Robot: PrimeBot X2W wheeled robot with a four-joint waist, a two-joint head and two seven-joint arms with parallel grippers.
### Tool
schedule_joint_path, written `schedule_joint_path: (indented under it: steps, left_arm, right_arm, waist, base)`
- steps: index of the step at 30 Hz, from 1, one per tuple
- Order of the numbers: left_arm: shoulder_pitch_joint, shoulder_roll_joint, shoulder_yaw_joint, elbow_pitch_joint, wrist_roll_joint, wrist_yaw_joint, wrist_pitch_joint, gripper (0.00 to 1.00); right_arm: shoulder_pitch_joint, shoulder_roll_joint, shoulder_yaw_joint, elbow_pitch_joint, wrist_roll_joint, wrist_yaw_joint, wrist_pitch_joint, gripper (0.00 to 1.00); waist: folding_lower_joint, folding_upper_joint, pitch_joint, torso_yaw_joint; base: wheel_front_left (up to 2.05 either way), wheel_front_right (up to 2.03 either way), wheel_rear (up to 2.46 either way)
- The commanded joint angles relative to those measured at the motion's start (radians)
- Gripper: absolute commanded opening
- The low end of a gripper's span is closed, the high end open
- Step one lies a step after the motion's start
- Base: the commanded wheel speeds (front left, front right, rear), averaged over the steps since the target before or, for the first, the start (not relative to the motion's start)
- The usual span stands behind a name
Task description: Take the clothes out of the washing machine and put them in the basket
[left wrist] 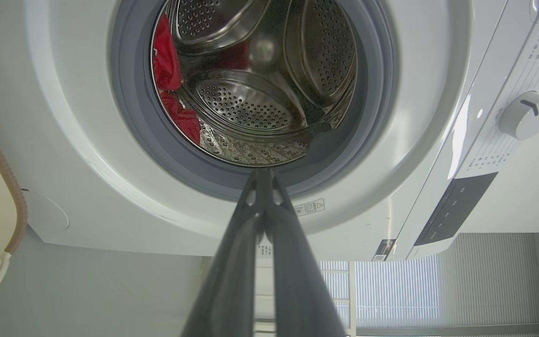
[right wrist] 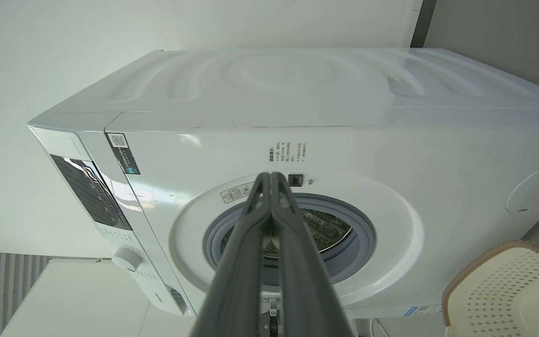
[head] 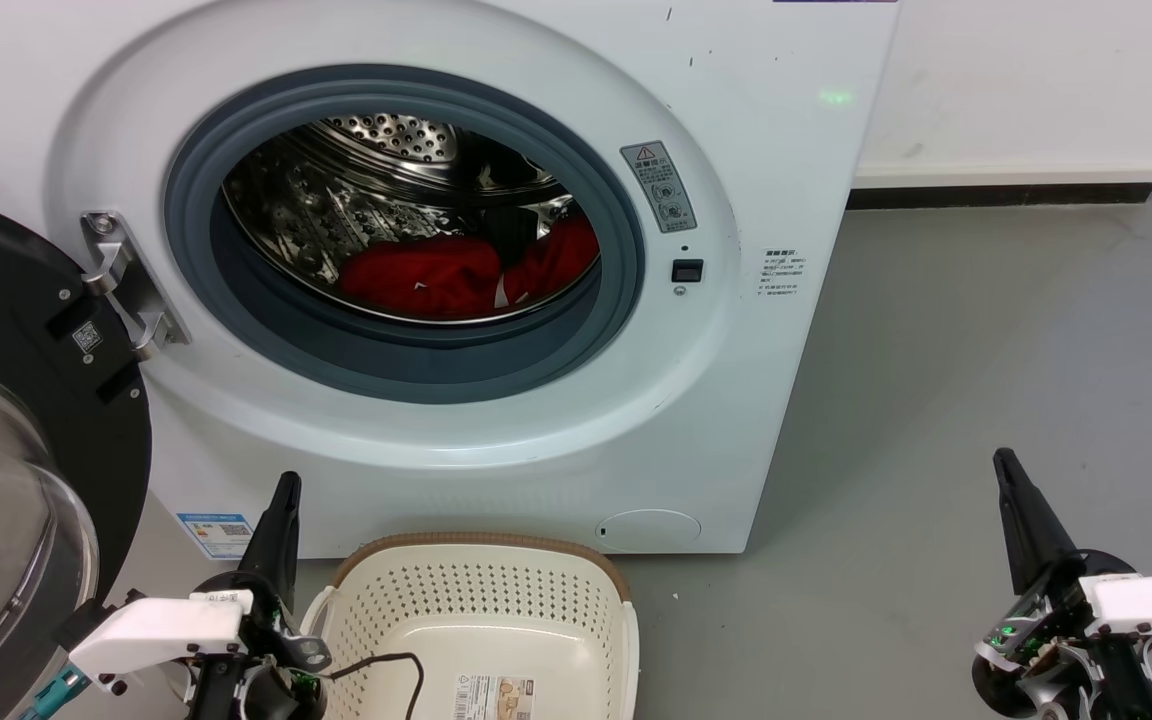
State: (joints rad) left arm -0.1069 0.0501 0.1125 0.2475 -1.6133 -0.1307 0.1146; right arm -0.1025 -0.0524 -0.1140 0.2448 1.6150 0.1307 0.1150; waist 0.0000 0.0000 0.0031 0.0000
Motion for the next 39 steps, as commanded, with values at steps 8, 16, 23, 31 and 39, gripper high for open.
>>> schedule_joint_path:
  steps: [8, 16, 23, 31, 39]
  left_arm:
    - [0.031, -0.002, -0.007, 0.03, 0.003, 0.0, -0.013, 1.0]
    - [0.044, -0.002, -0.004, 0.008, 0.026, 0.0, -0.048, 1.0]
    - [0.052, -0.002, 0.013, 0.004, 0.089, 0.0, -0.081, 1.0]
    - [0.055, -0.001, 0.062, -0.033, 0.227, 0.0, -0.123, 1.0]
    - [0.043, -0.001, 0.099, -0.098, 0.392, 0.006, -0.154, 1.0]
  right_arm:
    - [0.029, 0.001, 0.01, 0.027, -0.005, 0.0, -0.011, 1.0]
    - [0.038, 0.001, 0.031, 0.01, -0.027, 0.0, -0.046, 1.0]
    - [0.042, 0.001, 0.035, 0.004, -0.076, 0.0, -0.079, 1.0]
    - [0.036, 0.001, 0.002, -0.004, -0.299, 0.0, -0.122, 1.0]
    - [0.031, 0.001, 0.004, -0.079, -0.583, 0.0, -0.154, 1.0]
  waist:
    - [0.0, 0.0, 0.001, 0.0]
    - [0.0, 0.0, 0.001, -0.001]
    - [0.0, 0.0, 0.001, -0.003]
    - [0.0, 0.0, 0.003, -0.007]
    - [0.0, 0.0, 0.009, -0.011]
  base:
    - [0.0, 0.0, 0.0]
    - [0.0, 0.0, 0.0]
    - [0.0, 0.0, 0.0]
    - [0.0, 0.0, 0.0]
    - [0.0, 0.0, 0.0]
